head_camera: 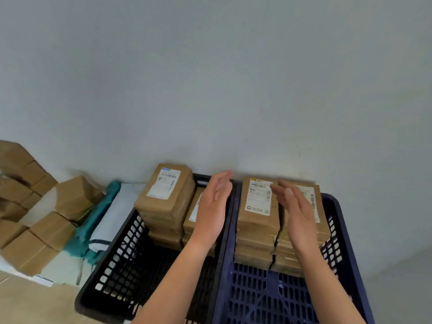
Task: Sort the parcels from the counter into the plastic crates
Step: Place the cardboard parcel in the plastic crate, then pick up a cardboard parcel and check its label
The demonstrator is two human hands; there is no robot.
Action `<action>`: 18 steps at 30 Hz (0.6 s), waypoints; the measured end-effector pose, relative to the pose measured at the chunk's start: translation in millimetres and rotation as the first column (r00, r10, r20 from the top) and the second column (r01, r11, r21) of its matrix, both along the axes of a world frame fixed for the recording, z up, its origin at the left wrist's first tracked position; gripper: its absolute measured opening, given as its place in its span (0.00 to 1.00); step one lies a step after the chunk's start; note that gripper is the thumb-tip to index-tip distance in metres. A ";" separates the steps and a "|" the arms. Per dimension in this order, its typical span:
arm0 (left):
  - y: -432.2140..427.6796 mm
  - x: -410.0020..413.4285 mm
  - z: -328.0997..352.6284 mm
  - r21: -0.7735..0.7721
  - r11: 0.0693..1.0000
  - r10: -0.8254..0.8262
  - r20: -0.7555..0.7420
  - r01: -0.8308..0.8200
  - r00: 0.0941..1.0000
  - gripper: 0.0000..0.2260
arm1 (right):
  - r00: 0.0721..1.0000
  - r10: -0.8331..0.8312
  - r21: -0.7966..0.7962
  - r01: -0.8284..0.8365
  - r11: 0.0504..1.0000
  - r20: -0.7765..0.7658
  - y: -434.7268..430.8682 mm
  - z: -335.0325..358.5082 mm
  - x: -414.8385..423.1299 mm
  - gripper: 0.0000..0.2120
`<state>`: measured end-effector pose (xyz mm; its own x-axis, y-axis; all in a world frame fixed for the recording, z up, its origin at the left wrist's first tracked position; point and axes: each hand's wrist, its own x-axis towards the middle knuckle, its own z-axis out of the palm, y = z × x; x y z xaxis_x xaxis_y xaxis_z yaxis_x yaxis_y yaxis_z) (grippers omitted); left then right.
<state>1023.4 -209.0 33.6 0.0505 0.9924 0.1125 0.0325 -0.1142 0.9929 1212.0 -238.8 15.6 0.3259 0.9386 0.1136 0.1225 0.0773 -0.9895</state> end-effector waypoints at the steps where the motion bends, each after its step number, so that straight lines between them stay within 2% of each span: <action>1: -1.8 -16.0 1.8 0.008 1.000 0.017 0.006 -0.017 1.000 0.14 | 1.000 0.024 0.007 -0.024 1.000 0.005 2.1 3.1 -15.3 0.15; 10: -24.5 -214.4 17.8 0.028 0.976 0.216 0.046 -0.217 0.975 0.12 | 0.985 0.170 0.050 -0.168 0.984 -0.030 16.2 26.5 -209.8 0.14; 18: -54.9 -421.9 17.5 0.010 0.903 0.428 0.077 -0.430 0.900 0.12 | 0.936 0.351 0.060 -0.350 0.935 -0.004 20.7 31.7 -420.2 0.15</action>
